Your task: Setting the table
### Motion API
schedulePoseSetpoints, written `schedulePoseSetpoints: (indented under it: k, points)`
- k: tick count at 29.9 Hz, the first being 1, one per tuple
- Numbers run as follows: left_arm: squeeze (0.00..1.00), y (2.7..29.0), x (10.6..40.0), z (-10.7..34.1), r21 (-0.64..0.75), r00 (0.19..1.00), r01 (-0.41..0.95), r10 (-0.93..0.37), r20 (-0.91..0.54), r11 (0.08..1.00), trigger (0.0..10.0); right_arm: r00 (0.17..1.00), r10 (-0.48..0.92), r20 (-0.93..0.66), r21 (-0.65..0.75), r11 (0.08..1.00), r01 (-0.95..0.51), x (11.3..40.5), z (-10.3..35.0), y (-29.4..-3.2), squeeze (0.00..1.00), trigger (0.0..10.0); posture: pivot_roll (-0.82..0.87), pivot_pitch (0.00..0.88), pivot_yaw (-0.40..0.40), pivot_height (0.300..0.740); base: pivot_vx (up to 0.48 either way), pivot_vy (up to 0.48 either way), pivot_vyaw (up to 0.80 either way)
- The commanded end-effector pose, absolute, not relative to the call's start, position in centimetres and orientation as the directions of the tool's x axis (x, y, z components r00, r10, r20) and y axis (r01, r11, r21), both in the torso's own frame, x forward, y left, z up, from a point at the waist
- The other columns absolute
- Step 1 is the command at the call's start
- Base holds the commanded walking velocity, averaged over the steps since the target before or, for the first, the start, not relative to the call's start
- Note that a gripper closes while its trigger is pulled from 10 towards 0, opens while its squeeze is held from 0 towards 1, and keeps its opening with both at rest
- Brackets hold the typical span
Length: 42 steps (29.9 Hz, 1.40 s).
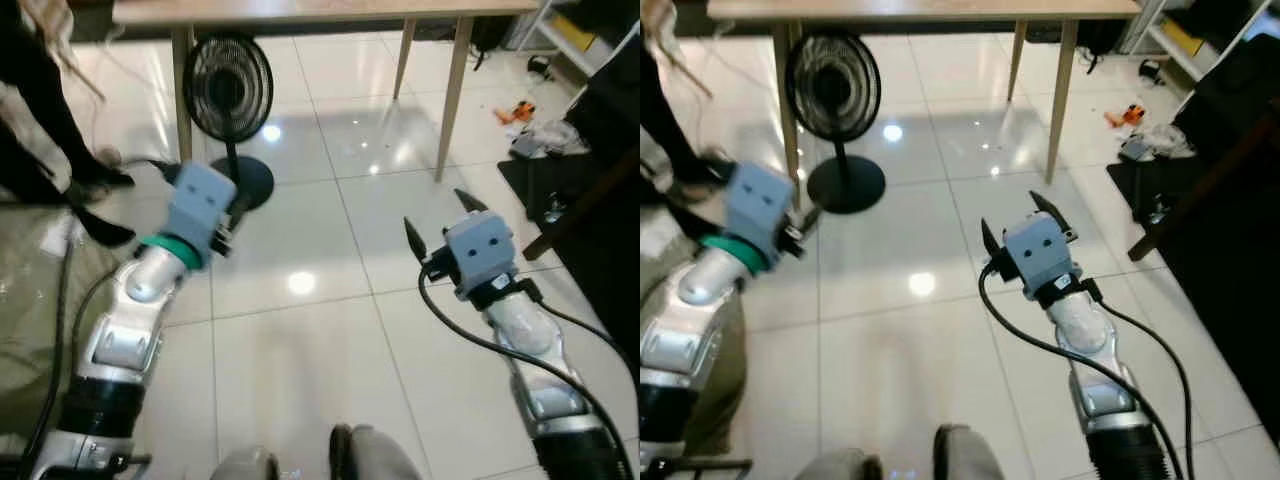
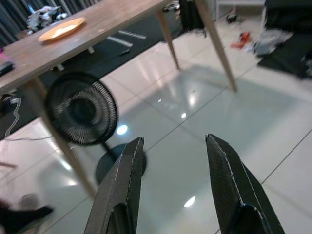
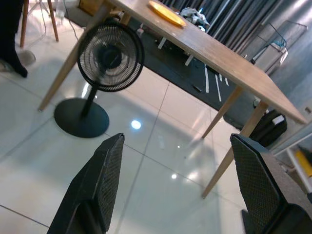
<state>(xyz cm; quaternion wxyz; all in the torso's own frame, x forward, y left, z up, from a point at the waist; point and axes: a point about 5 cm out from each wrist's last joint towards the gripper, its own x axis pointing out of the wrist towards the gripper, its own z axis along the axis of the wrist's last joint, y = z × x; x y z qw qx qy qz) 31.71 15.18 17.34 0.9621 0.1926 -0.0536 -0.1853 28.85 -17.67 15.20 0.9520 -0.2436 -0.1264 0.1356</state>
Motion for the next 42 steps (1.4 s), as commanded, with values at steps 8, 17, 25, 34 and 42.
schedulePoseSetpoints:
  k: [8,17,25,34,42]
  points:
    - [0.0,14.8,31.4,16.9,0.378,0.92,0.349,-0.39,0.034,0.858,10.0,0.904,0.373,0.21,-0.501,0.834,-0.228,29.7,15.6,-16.1,0.0,10.0,0.05,0.057,-0.008,0.74,0.472,0.0,0.0]
    - [0.0,14.5,31.6,17.0,0.368,0.92,0.347,-0.39,0.046,0.863,10.0,0.918,0.344,0.199,-0.481,0.85,-0.214,30.1,15.1,-16.7,0.0,10.0,0.04,0.042,-0.008,0.74,0.469,0.0,0.0]
    - [0.0,14.1,31.6,16.9,0.358,0.916,0.357,-0.399,0.047,0.863,10.0,0.958,0.238,0.159,-0.464,0.874,-0.141,30.5,14.4,-19.0,0.0,10.0,0.03,0.043,-0.008,0.74,0.469,0.0,0.0]
    - [0.0,14.3,31.5,17.2,0.358,0.914,0.36,-0.403,0.052,0.862,10.0,0.983,0.121,0.137,-0.308,0.949,-0.074,31.4,14.7,-20.9,0.0,10.0,0.04,0.05,-0.02,0.74,0.47,0.0,0.0]
    - [0.0,14.4,31.5,17.4,0.355,0.917,0.35,-0.395,0.06,0.867,10.0,0.99,0.072,0.123,-0.149,0.987,-0.054,32.0,15.0,-21.3,0.0,10.0,0.04,0.052,-0.021,0.74,0.465,0.0,0.0]
